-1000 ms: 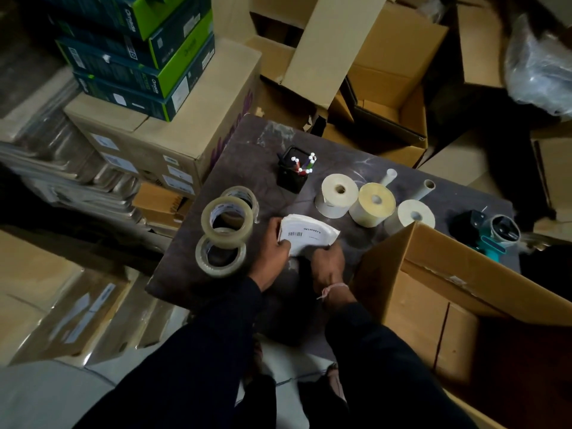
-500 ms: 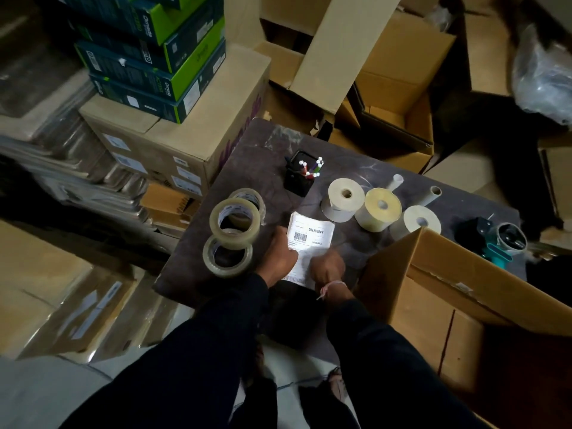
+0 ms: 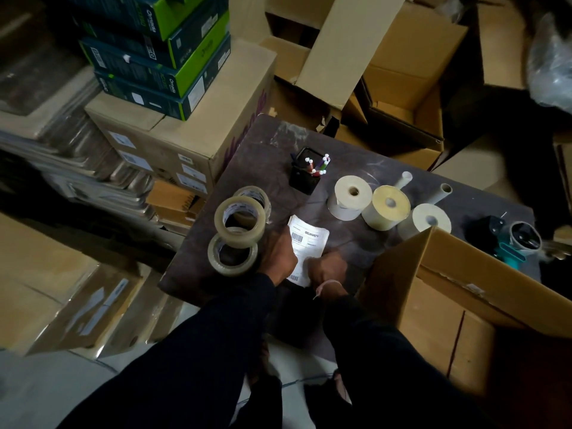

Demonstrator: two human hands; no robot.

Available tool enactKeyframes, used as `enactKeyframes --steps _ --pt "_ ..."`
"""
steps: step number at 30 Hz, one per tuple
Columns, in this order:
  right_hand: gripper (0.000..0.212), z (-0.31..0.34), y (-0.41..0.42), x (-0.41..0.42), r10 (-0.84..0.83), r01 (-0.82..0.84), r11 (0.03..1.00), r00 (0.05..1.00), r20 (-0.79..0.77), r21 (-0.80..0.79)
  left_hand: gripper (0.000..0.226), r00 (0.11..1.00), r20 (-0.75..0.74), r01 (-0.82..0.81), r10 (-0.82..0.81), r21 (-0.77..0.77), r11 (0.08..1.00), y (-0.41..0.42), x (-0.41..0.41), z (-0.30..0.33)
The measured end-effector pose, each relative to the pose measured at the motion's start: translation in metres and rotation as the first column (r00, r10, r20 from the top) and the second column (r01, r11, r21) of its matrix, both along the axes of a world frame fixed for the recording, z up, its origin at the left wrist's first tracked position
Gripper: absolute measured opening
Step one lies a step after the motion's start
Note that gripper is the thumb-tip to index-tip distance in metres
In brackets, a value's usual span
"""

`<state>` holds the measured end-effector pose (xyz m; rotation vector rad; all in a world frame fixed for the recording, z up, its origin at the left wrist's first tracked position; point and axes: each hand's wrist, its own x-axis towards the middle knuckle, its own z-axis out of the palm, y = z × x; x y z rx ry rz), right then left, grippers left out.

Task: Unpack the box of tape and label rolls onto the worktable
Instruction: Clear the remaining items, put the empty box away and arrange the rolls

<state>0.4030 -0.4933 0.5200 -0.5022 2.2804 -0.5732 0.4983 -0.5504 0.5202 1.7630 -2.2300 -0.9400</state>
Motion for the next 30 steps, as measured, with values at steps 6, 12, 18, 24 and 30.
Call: enactKeyframes --steps 6,12,18,24,30 --pt "0.039 0.003 0.001 -0.001 -0.049 0.049 0.999 0.999 -0.020 -0.005 0.045 0.995 0.091 0.030 -0.037 0.075 0.997 0.002 0.002 -0.003" --pt "0.037 0.021 -0.004 -0.005 -0.079 0.082 0.996 0.994 0.072 -0.037 0.036 0.996 0.068 0.064 -0.066 0.026 0.998 0.000 0.000 0.009" --pt "0.024 0.078 -0.028 -0.023 -0.230 0.236 0.952 0.972 0.055 -0.196 0.040 0.975 -0.221 0.035 -0.033 0.004 0.999 -0.002 -0.003 0.047" --pt "0.022 0.134 -0.021 -0.069 -0.226 0.390 0.803 0.899 0.375 -0.451 0.029 0.894 -0.444 0.103 -0.060 0.073 0.992 0.012 -0.034 0.081" --pt "0.011 0.173 0.050 -0.136 -0.254 0.502 0.718 0.834 0.490 -0.482 0.023 0.844 -0.508 0.273 -0.170 0.134 0.953 0.049 -0.092 0.114"
